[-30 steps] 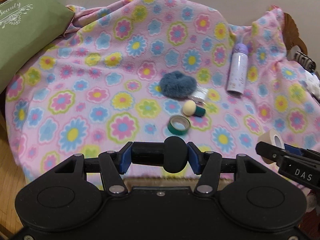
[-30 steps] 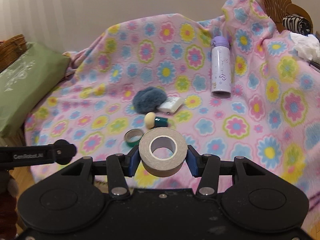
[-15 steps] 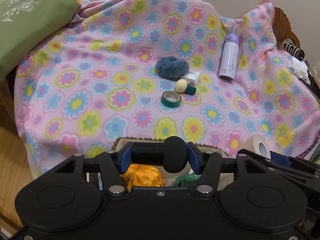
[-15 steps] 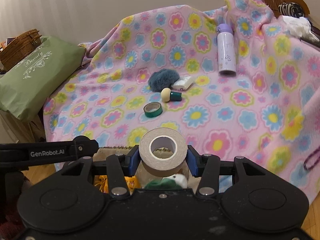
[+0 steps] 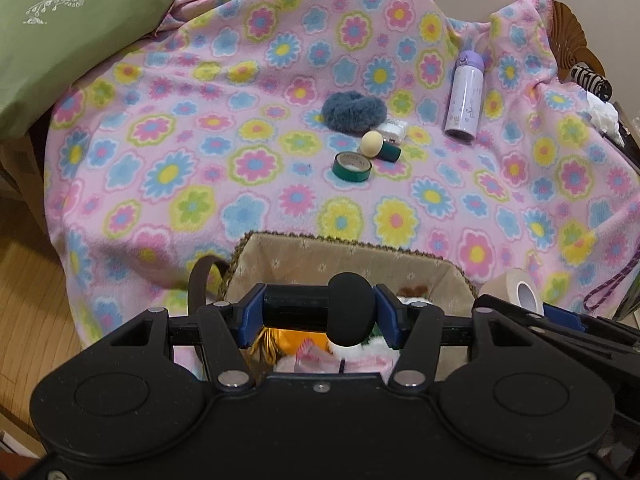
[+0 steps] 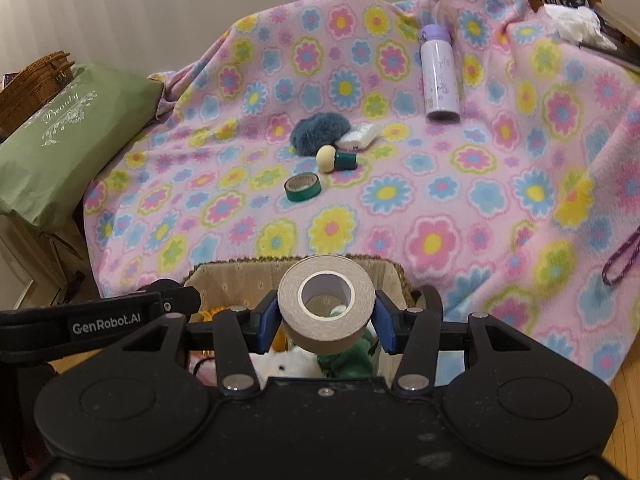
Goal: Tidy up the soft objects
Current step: 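Carry the black brush and beige tape roll with both tools over the basket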
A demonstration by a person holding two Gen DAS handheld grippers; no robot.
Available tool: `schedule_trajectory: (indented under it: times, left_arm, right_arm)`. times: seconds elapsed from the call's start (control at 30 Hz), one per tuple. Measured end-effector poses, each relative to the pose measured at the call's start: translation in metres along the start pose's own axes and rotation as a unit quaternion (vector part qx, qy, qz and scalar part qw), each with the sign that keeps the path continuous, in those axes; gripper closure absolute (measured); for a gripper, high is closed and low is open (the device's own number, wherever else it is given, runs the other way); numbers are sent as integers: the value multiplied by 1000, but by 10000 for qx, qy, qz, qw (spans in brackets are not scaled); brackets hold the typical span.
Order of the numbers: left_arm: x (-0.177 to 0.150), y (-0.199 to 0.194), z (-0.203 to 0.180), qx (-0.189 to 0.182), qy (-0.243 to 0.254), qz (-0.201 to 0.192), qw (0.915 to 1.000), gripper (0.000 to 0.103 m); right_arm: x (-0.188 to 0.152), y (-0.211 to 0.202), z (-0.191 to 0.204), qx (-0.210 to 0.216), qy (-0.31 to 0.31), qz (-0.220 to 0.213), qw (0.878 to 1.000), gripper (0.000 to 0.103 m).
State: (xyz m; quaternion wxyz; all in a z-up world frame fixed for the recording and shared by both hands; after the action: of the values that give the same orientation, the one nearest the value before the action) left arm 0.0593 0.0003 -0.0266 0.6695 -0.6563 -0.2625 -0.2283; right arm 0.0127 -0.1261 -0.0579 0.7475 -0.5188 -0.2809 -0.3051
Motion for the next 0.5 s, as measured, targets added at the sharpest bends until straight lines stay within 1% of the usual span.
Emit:
schedule_trajectory:
  times: [0.17,0.5]
  left_arm:
    - [-4,2,1,69,0,49,10000,49]
    - [-13,7,-4,133,168,203,9996,49]
  right_arm:
    - [-1,-4,-3,-92,100,-35,9999,55]
    - [-7,-1,-4,-62,166,135,9998,55]
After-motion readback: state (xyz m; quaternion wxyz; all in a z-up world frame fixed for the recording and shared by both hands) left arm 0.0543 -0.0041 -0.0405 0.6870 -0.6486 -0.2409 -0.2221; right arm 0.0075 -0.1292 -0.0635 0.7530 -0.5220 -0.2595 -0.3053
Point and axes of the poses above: each gripper's, at about its wrist camera, not at the fingertips, and y roughly the way its jaws point, z to its left, x to its top, the point moved 3 cm from there along y, roughly the way its jaws point, and after that the axes turned 13 degrees about x, right-handed, at the moved point
